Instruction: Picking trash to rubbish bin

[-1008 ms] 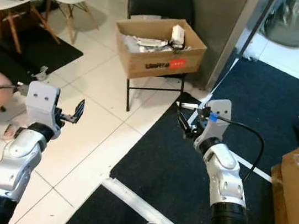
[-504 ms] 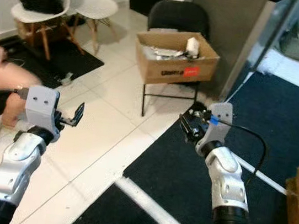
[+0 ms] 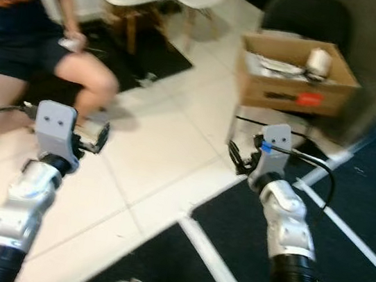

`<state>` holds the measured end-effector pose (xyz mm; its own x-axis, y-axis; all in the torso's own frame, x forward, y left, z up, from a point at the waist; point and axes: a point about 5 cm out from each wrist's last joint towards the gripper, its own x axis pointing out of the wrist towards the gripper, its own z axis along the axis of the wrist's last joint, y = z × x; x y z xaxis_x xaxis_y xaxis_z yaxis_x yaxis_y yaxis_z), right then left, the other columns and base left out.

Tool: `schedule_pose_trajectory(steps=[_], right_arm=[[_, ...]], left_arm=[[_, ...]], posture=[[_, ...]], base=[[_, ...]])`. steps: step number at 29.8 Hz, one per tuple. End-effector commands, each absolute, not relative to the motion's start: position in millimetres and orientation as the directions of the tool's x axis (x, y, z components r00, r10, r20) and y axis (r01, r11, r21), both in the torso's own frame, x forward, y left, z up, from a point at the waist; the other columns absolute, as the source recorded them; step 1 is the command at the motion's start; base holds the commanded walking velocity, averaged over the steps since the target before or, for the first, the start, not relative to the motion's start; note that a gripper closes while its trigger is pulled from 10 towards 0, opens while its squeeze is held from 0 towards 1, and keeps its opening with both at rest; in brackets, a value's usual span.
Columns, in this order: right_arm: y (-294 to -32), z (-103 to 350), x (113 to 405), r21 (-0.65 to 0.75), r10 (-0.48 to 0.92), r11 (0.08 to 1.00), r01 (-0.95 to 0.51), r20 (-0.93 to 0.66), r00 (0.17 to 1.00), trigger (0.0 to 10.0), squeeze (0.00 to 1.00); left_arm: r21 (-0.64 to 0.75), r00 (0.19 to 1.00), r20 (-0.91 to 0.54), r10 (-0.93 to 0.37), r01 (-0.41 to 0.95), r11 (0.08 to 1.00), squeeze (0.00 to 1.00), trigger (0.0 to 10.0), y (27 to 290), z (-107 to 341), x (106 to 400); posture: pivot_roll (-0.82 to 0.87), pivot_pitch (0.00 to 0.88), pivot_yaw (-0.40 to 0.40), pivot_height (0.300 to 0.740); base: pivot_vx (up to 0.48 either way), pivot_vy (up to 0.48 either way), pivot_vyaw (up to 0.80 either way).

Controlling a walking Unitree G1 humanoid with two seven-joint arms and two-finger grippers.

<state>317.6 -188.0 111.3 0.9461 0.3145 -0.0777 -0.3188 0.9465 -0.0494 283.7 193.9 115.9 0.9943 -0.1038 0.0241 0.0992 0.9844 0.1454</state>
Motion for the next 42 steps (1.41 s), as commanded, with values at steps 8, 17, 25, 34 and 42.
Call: schedule_pose_trajectory(steps=[8,17,25,34,42], right_arm=[[-186.2,109.4,320.3,-0.089,0.311,0.944,-0.317,-0.082,0.947,10.0,0.00],[-178.3,109.1,321.2,-0.131,0.322,0.935,-0.331,-0.083,0.943,10.0,0.00],[-172.7,108.9,321.6,-0.138,0.328,0.932,-0.336,-0.079,0.941,10.0,0.00],[-168.4,108.2,320.6,-0.136,0.338,0.928,-0.346,-0.081,0.938,10.0,0.00],[-166.8,107.3,317.4,-0.139,0.342,0.926,-0.351,-0.083,0.936,10.0,0.00]], left_arm=[[0.117,0.995,0.020,-0.101,0.098,0.988,0.00,10.0,193.4,111.4,285.5],[0.122,0.993,0.015,-0.114,0.112,0.986,0.00,10.0,194.9,111.0,287.9],[0.130,0.993,0.012,-0.119,0.116,0.985,0.00,10.0,196.4,111.5,288.6],[0.136,0.992,0.008,-0.123,0.120,0.983,0.00,10.0,198.1,111.3,286.8],[0.144,0.993,0.005,-0.121,0.119,0.982,0.00,10.0,200.4,111.8,284.4]], posture=[[-0.17,0.000,0.007,0.740],[-0.18,0.004,0.037,0.740],[-0.17,0.007,0.046,0.740],[-0.16,0.016,0.049,0.740],[-0.14,0.017,0.044,0.740]], base=[[0.000,0.000,0.77],[0.000,0.000,0.77],[0.000,0.000,0.77],[0.000,0.000,0.77],[0.000,0.000,0.77]])
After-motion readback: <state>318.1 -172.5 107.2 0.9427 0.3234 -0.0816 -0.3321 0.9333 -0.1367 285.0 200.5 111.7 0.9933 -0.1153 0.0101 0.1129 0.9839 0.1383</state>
